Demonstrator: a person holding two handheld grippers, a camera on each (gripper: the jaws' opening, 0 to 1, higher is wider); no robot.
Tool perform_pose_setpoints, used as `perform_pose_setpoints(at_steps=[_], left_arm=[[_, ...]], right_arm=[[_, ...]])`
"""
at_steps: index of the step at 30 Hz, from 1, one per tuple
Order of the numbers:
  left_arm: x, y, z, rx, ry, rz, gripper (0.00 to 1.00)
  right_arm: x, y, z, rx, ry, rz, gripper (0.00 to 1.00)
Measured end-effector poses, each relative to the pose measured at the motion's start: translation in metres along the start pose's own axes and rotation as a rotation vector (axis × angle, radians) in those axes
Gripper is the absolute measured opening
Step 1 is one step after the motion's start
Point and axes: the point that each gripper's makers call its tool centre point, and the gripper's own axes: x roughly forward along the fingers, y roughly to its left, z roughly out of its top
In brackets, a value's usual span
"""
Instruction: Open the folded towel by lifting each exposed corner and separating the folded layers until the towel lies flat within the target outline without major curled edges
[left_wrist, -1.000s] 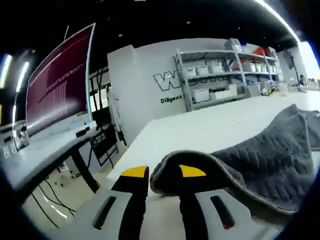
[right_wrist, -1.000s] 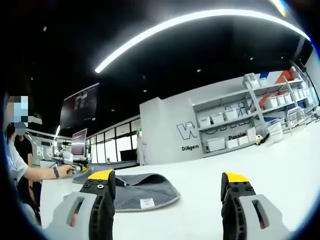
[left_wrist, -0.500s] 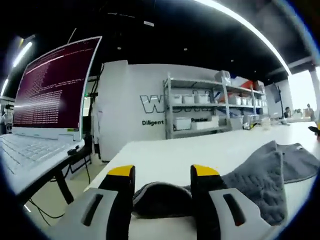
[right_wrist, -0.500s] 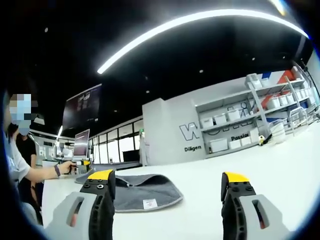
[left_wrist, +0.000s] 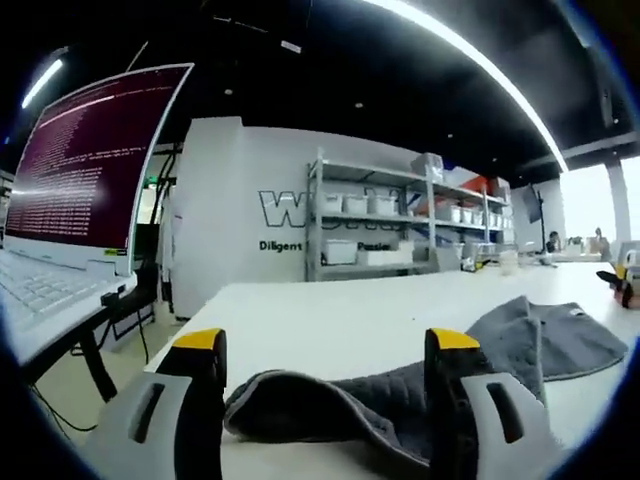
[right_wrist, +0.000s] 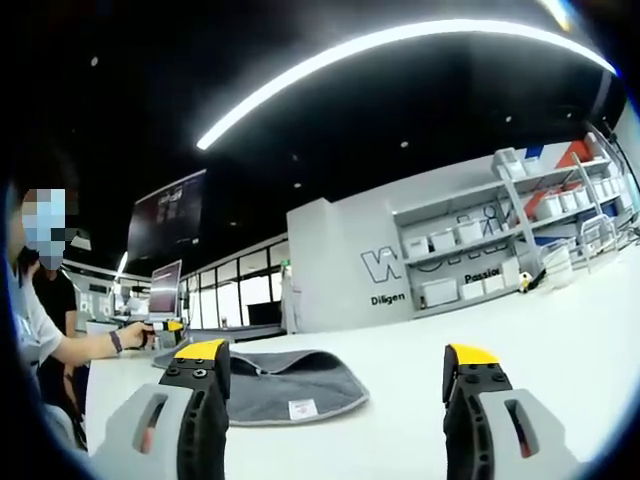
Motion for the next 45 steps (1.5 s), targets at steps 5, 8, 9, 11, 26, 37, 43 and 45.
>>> perform_pose_setpoints(at_steps=[5,8,9,11,26,37,43,45], left_arm=[[0.003,-0.002,-0.004,-0.060,0.011,-0.030,0.93],[0.002,-0.008,-0.006,-0.053,0.026,-0.041,0.95],[0.002,-0.009,-0.007,-0.051,0.027,-0.043,0.96],[0.003,-0.013,-0.007,-0.044,0.032,-0.054,0.98],[0.007,-0.028,-0.014,-0.013,0.064,-0.107,0.99],[0.005,-0.044,-0.008,0.018,0.062,-0.169,0.99],[-0.001,-0.060,0.001,0.022,0.045,-0.258,0.99],[-0.003,-0.061,0.001,0.024,0.054,-0.267,0.99]], right_arm=[[0.000,0.000,0.000,0.000,-0.002,0.003,0.90],[0.000,0.001,0.001,0.000,-0.001,0.003,0.90],[0.000,0.000,0.001,0.000,-0.001,0.003,0.90],[0.000,0.000,0.001,0.000,-0.001,0.004,0.91],[0.007,0.012,-0.012,-0.048,0.081,0.045,0.99],[0.020,0.041,-0.039,-0.117,0.224,0.142,0.99],[0.040,0.088,-0.067,-0.178,0.363,0.214,0.99],[0.053,0.112,-0.073,-0.187,0.399,0.265,0.99]])
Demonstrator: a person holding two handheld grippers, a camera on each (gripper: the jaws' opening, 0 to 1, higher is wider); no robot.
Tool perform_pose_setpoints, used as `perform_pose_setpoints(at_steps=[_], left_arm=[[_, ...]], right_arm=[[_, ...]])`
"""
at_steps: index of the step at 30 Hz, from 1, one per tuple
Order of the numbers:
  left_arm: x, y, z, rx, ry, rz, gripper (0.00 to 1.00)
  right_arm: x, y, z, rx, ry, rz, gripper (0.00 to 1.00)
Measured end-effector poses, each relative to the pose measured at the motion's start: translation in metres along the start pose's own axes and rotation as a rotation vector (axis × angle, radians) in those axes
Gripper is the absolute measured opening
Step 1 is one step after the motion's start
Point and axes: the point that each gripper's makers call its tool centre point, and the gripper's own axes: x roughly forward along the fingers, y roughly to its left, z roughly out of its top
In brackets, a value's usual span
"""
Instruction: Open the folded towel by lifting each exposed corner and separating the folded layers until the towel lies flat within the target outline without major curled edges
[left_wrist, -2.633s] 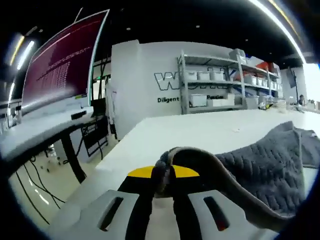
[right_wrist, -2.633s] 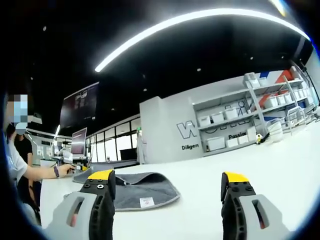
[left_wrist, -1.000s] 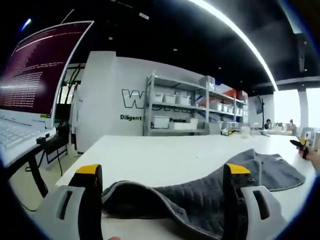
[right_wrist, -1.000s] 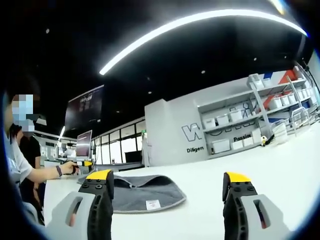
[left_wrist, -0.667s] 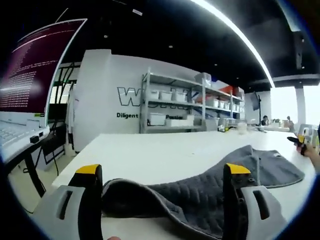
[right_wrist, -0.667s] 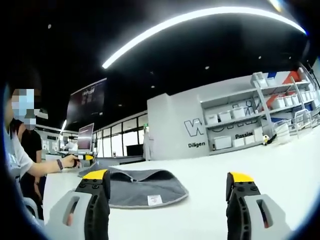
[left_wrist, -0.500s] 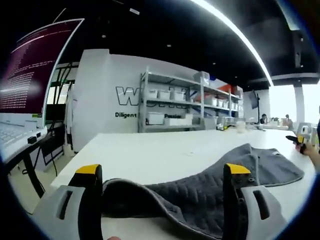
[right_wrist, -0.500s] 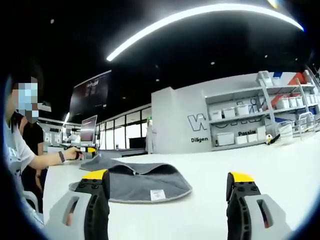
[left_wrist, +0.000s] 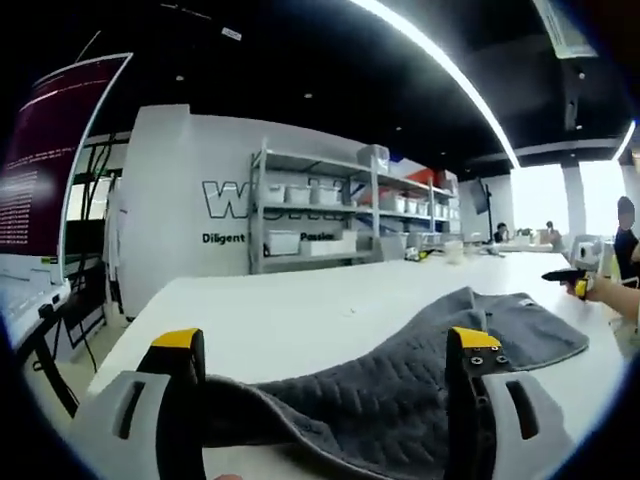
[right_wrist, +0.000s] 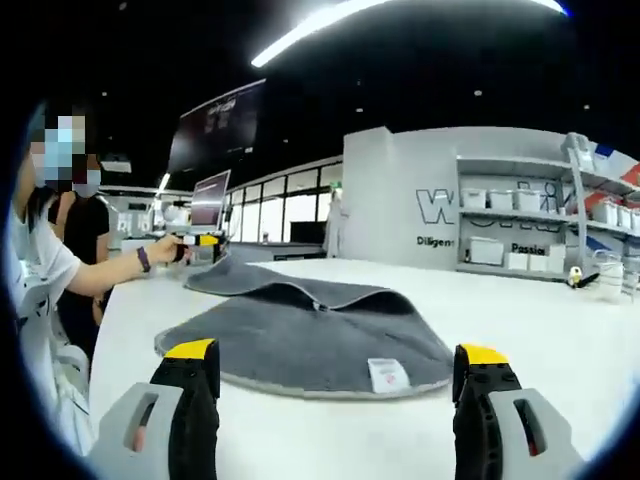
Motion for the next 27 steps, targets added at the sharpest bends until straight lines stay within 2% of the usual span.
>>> perform_pose_setpoints(at_steps=[4,6,9,10,11,14,19,23,27], left_arm=[[-0.003,-0.002,-0.003,0.037,0.034,-0.025,0.99],[-0.004,-0.004,-0.005,0.031,0.052,-0.042,0.99],[-0.006,-0.007,0.000,0.002,0.038,-0.065,0.99],[-0.007,-0.007,0.001,0.002,0.036,-0.065,0.99],[-0.008,-0.009,0.003,0.013,0.031,-0.062,0.99],[-0.007,-0.007,0.005,0.029,0.029,-0.057,0.98],[-0.007,-0.008,0.003,0.017,0.030,-0.061,0.98],[-0.006,-0.011,0.000,0.009,0.030,-0.069,0.98],[-0.004,-0.008,0.001,0.007,0.033,-0.066,0.98]], right_arm=[[0.040,0.037,0.018,-0.012,0.035,0.098,0.99],[0.068,0.064,0.029,-0.063,0.072,0.173,0.99],[0.103,0.099,0.041,-0.136,0.116,0.248,0.99],[0.107,0.103,0.042,-0.143,0.119,0.258,0.99],[0.125,0.126,0.050,-0.157,0.120,0.310,0.99],[0.156,0.163,0.059,-0.166,0.130,0.396,0.98],[0.195,0.216,0.053,-0.219,0.186,0.511,0.92],[0.219,0.256,0.033,-0.262,0.264,0.609,0.89],[0.237,0.287,0.021,-0.287,0.290,0.671,0.86]])
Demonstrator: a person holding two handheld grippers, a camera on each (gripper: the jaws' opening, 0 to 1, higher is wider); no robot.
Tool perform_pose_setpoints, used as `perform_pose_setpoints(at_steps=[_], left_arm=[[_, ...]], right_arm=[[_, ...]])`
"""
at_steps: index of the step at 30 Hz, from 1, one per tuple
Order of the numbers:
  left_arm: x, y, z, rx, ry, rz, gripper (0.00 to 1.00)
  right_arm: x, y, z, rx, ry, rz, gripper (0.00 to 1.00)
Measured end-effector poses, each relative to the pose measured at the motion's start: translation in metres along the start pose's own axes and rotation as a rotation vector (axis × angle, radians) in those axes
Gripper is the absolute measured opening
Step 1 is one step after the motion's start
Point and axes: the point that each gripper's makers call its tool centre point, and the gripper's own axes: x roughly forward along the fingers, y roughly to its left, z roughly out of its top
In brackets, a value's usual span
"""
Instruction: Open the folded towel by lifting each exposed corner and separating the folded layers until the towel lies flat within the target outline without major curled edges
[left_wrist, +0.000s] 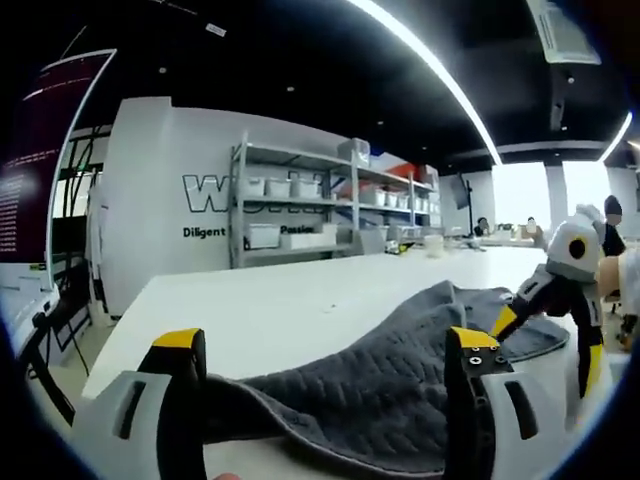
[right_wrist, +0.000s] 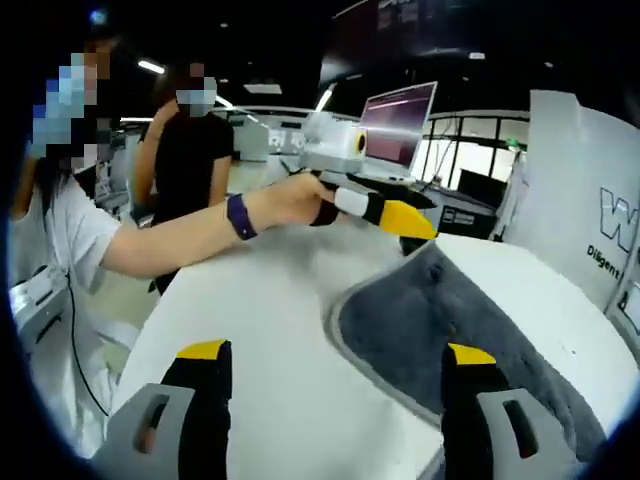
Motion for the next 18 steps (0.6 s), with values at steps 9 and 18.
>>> perform_pose_setpoints(at_steps=[9,18], left_arm=[[0.000,0.005,0.004,-0.016,-0.016,0.009,0.98],[-0.001,0.007,0.002,-0.031,-0.017,0.007,0.98]], right_arm=[[0.047,0.006,0.006,-0.081,0.004,0.027,0.61],[0.057,-0.004,-0.005,-0.038,0.009,0.016,0.44]])
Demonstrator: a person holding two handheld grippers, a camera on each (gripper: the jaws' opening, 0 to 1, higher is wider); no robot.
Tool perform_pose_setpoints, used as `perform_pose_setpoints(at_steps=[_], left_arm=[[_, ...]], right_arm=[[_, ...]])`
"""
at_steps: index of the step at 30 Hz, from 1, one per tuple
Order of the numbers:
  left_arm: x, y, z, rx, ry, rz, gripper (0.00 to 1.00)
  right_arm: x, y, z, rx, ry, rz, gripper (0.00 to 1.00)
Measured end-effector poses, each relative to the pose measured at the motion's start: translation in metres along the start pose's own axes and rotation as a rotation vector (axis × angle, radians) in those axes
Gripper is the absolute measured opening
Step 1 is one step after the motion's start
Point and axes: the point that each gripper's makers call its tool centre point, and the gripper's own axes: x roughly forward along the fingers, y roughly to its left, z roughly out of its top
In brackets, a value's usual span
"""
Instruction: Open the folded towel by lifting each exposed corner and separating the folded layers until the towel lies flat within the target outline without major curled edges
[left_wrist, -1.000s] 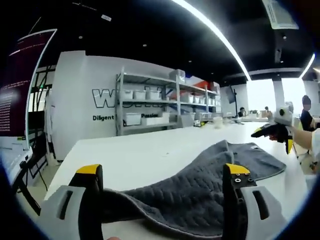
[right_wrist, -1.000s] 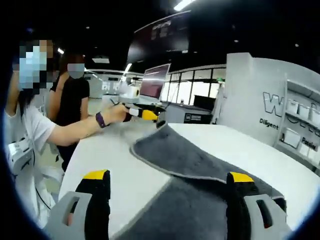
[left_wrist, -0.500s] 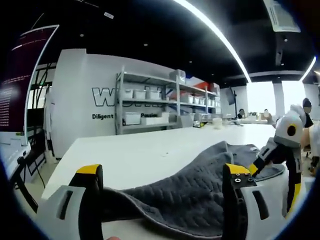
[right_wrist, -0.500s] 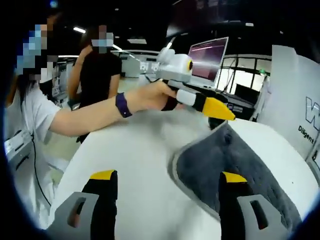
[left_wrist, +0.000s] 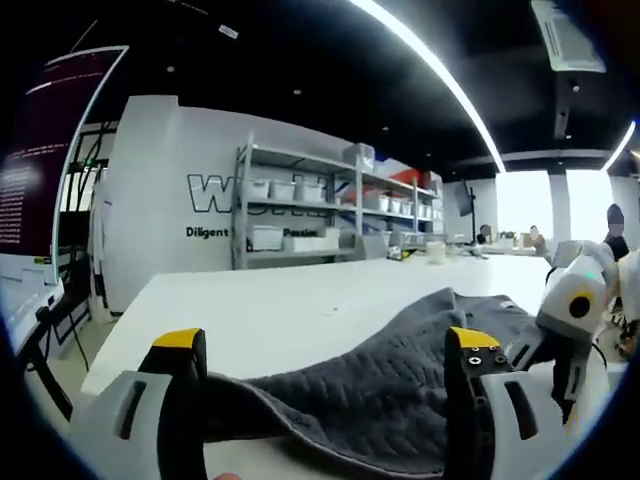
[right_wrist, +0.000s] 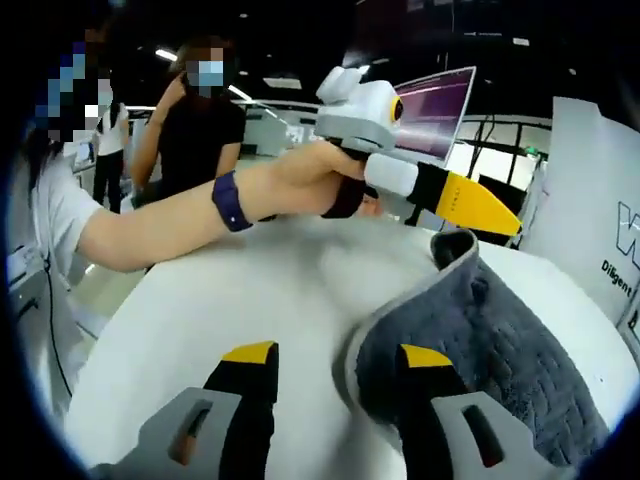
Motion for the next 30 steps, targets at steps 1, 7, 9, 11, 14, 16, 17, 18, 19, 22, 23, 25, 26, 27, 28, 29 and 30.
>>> perform_pose_setpoints(at_steps=[1,7,9,11,14,16,17,18,19,22,23,25,26,27,28,29,30], left_arm=[[0.000,0.000,0.000,0.002,0.000,0.001,0.97],[0.001,0.002,-0.002,0.001,0.004,0.004,0.97],[0.001,0.002,-0.003,0.004,0.009,0.005,0.97],[0.000,0.002,-0.004,0.005,0.011,0.007,0.97],[-0.001,0.001,-0.006,0.005,0.016,0.010,0.97],[-0.002,0.000,-0.007,0.010,0.020,0.010,0.97],[-0.002,0.000,-0.007,0.011,0.021,0.010,0.97],[-0.002,-0.001,-0.008,0.012,0.023,0.011,0.97],[-0.002,-0.001,-0.009,0.012,0.025,0.011,0.97],[-0.002,0.000,-0.011,0.012,0.031,0.014,0.96],[-0.003,0.000,-0.011,0.018,0.031,0.019,0.96],[-0.006,-0.002,-0.010,0.030,0.022,0.026,0.95],[-0.007,-0.001,-0.009,0.030,0.018,0.027,0.95],[-0.008,-0.002,-0.007,0.027,0.005,0.026,0.95],[-0.009,-0.001,-0.004,0.024,-0.010,0.027,0.95],[-0.009,0.000,-0.002,0.021,-0.018,0.027,0.95],[-0.009,0.001,-0.001,0.019,-0.025,0.028,0.95]], right_arm=[[0.000,-0.001,-0.002,-0.005,0.007,-0.004,0.42],[0.002,-0.009,-0.005,0.006,0.014,-0.003,0.35],[0.001,-0.011,-0.006,0.022,0.015,-0.001,0.31],[0.000,-0.012,-0.007,0.031,0.013,-0.002,0.27],[-0.001,-0.017,-0.017,0.054,0.029,-0.002,0.19],[0.001,-0.020,-0.022,0.052,0.030,-0.001,0.15],[0.001,-0.021,-0.024,0.052,0.028,0.001,0.13],[0.002,-0.022,-0.025,0.050,0.025,0.005,0.12],[0.003,-0.023,-0.026,0.054,0.026,0.008,0.10],[-0.001,-0.023,-0.021,0.023,0.009,0.004,0.01],[-0.001,-0.024,-0.020,0.014,0.009,-0.002,0.01],[-0.004,-0.031,-0.015,-0.050,0.013,-0.030,0.00],[-0.004,-0.033,-0.014,-0.065,0.015,-0.034,0.00],[-0.009,-0.037,-0.011,-0.077,0.019,-0.048,0.00],[-0.012,-0.044,-0.008,-0.097,0.029,-0.070,0.00],[-0.014,-0.051,-0.007,-0.115,0.045,-0.082,0.00],[-0.019,-0.056,-0.006,-0.131,0.060,-0.093,0.00]])
